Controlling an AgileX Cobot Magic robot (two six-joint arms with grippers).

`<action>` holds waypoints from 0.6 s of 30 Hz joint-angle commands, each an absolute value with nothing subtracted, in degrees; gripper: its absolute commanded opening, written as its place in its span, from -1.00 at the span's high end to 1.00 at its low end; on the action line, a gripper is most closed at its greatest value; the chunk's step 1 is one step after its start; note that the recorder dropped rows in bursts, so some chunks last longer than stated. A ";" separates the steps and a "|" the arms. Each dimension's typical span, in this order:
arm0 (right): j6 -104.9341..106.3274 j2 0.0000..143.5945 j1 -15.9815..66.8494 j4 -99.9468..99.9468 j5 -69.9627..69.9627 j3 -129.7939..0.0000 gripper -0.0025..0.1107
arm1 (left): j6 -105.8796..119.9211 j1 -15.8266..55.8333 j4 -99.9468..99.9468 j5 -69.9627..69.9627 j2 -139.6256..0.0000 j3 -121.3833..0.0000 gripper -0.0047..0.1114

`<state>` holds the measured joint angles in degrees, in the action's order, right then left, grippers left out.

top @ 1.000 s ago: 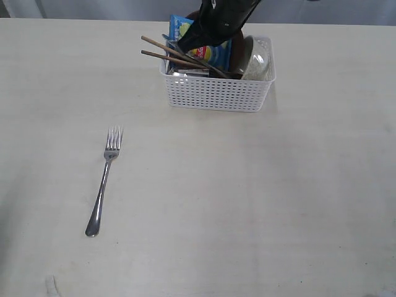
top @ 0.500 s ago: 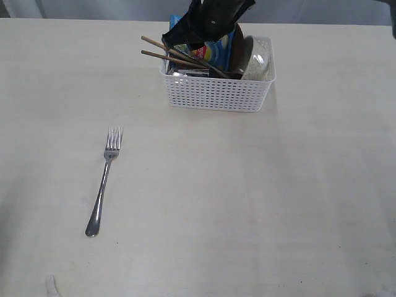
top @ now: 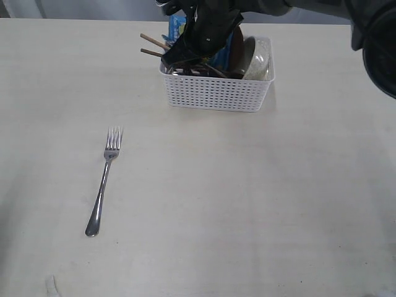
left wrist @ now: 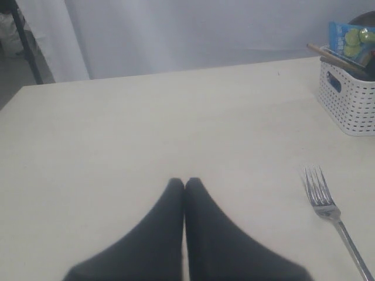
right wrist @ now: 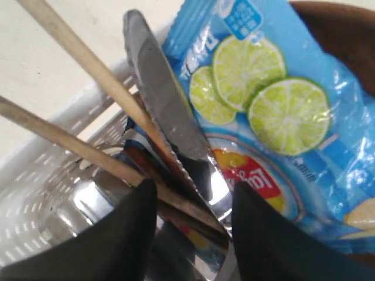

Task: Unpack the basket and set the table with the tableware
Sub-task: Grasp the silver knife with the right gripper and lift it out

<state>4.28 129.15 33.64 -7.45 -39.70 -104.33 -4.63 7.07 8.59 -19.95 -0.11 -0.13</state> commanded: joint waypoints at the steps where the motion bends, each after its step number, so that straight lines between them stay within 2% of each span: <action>1: 4.80 131.02 32.60 -7.40 -38.61 -104.15 0.24 | -4.76 7.36 8.35 -19.92 0.00 0.00 0.92; 18: 4.34 131.49 30.10 -6.60 -37.16 -104.15 0.24 | -4.76 7.36 8.50 -19.92 0.00 0.00 0.92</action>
<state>4.51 130.49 30.63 -6.51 -37.43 -104.41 -4.63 7.07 8.59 -19.95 -0.11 -0.13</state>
